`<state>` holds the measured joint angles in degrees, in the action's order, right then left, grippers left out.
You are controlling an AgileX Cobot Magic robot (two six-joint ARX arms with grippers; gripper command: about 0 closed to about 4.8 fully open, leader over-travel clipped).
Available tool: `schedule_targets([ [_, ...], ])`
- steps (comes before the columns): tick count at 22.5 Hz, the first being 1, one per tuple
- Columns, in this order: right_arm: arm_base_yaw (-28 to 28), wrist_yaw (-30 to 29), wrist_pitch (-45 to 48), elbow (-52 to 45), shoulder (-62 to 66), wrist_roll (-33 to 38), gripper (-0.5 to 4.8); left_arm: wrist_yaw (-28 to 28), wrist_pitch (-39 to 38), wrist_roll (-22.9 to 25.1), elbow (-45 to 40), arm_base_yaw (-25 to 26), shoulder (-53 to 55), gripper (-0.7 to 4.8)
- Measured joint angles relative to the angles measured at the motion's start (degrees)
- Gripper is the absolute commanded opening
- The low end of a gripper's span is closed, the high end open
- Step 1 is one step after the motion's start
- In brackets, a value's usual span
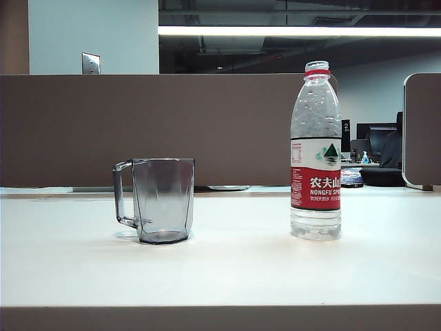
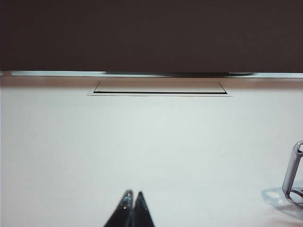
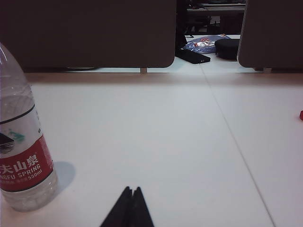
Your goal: Pick up the mineral water bottle on the table and pour water into the mug until it's half full.
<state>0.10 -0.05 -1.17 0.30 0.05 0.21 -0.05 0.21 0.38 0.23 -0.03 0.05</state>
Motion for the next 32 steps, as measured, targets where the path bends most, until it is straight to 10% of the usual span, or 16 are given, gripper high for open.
schedule_targets([
  [10,0.0,-0.02,0.0,0.0,0.0,0.02,-0.05,-0.2,0.0,-0.02,0.0,-0.7,0.0,-0.05],
  [16,-0.02,-2.73,-0.02,0.0,0.0,20.44,-0.04,-0.39,-0.02,0.0,0.0,-19.12,0.0,-0.05],
  [22,0.24,-20.0,-1.84,0.02,0.0,31.8,0.25,-0.13,0.0,0.0,0.0,-33.9,0.0,-0.05],
  [24,1.27,-21.77,-2.64,0.02,0.02,32.87,0.81,-0.15,0.0,0.0,0.0,-36.02,0.0,-0.05],
  [28,7.41,-19.02,-4.72,3.96,3.78,30.62,4.53,-0.09,-0.02,0.0,0.0,-36.72,0.0,-0.05],
  [32,16.52,-8.9,-0.94,8.41,15.15,14.45,4.79,-0.09,-0.02,0.0,0.0,-36.72,0.0,-0.05],
])
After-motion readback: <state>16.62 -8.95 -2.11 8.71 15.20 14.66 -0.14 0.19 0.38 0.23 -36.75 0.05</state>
